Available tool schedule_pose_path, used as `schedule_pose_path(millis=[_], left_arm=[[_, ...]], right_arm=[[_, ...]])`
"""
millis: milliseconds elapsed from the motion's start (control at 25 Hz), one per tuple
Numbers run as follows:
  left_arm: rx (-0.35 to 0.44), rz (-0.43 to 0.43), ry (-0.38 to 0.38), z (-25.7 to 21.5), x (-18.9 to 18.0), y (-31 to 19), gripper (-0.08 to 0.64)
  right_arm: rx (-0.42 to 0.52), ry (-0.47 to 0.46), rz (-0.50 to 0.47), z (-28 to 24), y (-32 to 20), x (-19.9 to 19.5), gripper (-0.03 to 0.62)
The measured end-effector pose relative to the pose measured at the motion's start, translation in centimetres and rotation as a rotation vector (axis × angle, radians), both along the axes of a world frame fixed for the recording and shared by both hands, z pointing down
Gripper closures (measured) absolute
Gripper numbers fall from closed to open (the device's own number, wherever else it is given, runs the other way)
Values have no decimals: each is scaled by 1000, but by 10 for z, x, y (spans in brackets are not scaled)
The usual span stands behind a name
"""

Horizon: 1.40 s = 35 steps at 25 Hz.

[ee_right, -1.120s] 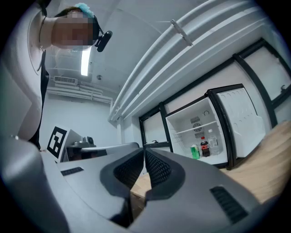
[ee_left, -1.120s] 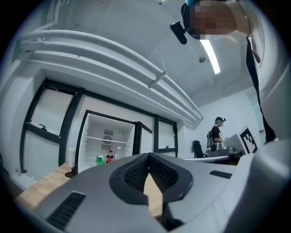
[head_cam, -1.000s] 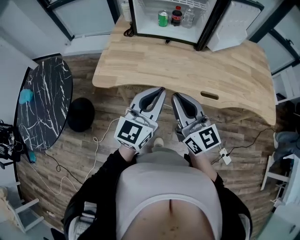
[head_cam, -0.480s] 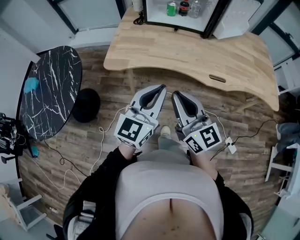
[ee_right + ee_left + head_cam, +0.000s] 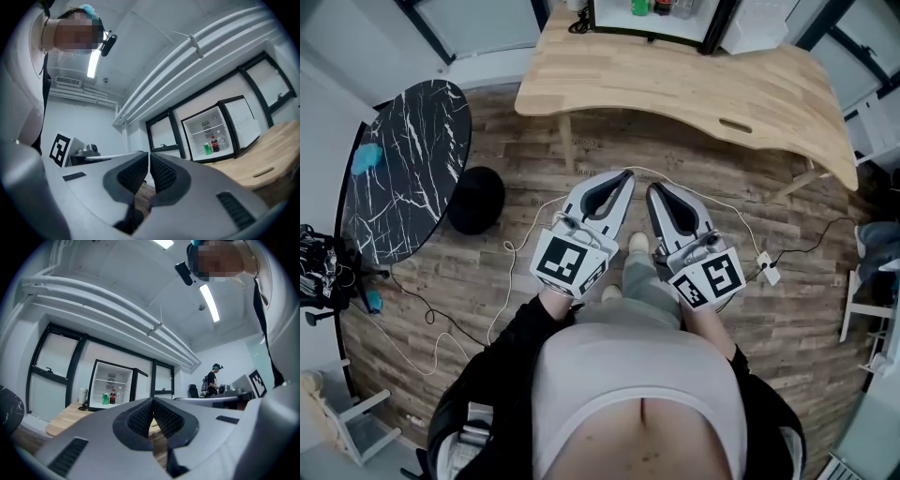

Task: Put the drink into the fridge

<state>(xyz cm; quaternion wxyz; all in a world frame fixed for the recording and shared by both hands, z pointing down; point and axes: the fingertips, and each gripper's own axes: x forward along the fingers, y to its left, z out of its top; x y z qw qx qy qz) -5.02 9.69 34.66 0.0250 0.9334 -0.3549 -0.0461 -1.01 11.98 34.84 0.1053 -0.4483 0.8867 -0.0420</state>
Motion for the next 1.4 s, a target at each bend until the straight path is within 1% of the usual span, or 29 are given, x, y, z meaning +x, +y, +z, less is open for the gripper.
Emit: schedule_pose_path(millis=[200,520,960,1160,1400], left_arm=[[4,9,13,-4,-6,26,554],[16,30,22,-8,-4,53,554],[14,21,22,-8,1,61,554],[-1,28,41,-5,6,67,554],[-5,22,30,0,3,67,554]], right_arm=[[10,-3,29,-5,26,-1,560],[21,7,36,-11,53,-1,560],[29,18,28,-11,67,2,560],[21,16,26,-5,74,5,560],[19,15,16,-2,74,0,560]])
